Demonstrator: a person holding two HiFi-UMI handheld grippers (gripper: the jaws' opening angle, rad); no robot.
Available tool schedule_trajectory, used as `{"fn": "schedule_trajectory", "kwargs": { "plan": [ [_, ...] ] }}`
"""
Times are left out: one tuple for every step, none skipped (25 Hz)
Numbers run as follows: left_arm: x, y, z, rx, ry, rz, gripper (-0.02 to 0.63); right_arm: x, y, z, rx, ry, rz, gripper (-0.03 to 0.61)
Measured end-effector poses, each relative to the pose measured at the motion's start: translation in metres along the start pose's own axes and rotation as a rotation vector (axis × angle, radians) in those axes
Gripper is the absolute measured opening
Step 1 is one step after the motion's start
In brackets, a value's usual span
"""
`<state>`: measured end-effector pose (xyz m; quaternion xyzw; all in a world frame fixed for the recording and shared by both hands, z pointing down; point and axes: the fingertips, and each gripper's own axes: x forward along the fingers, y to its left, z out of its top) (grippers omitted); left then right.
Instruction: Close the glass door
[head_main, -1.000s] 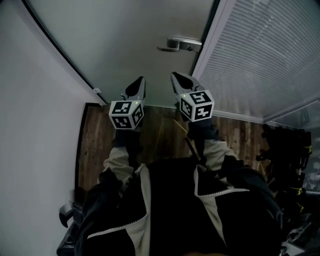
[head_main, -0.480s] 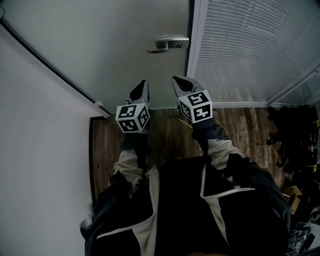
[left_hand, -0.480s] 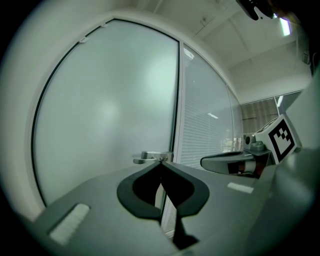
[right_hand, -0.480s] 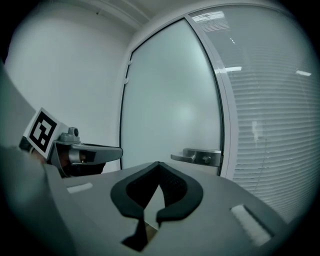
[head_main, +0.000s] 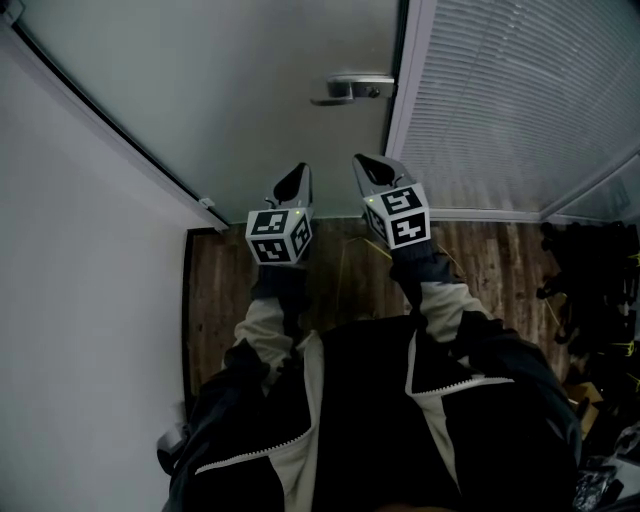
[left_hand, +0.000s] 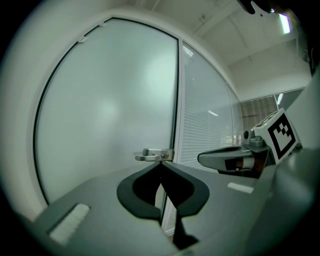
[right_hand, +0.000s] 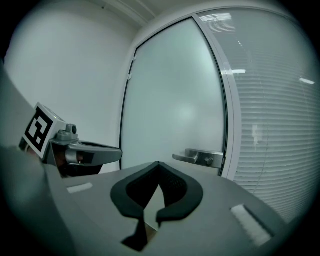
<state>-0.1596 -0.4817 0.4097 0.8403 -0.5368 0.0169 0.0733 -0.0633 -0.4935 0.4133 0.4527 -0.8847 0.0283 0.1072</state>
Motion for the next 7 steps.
{"fn": "schedule_trajectory", "kwargs": {
  "plan": [
    [0.0003,0.0000,0.0007,0.001,0.000,0.000,0.000,0.0001,0.0004,0.0003,-0.001,0.000,0.000,0.002],
    [0.0010,-0.0004,0.0014,0.001,0.000,-0.001,0.000,-0.0002,0.0003,0.0010,-0.001,-0.001,0.000,0.002],
    [0.0014,-0.0011,0.0020,0.001,0.000,-0.001,0.000,-0.0011,-0.0001,0.0015,-0.001,-0.003,-0.001,0.002],
    [0.0014,-0.0019,0.0024,0.001,0.000,-0.002,0.000,-0.0022,-0.0005,0.0019,-0.001,-0.005,-0.003,0.002],
    [0.0009,-0.0026,0.0026,0.001,0.000,-0.002,0.000,-0.0034,-0.0007,0.0022,-0.002,-0.007,-0.006,0.002],
    [0.0002,-0.0033,0.0027,0.001,-0.001,-0.002,0.000,-0.0044,-0.0007,0.0026,-0.003,-0.010,-0.008,0.002],
    [-0.0006,-0.0040,0.0028,0.000,-0.002,-0.002,0.000,-0.0054,-0.0008,0.0031,-0.004,-0.013,-0.011,0.002]
  ]
}}
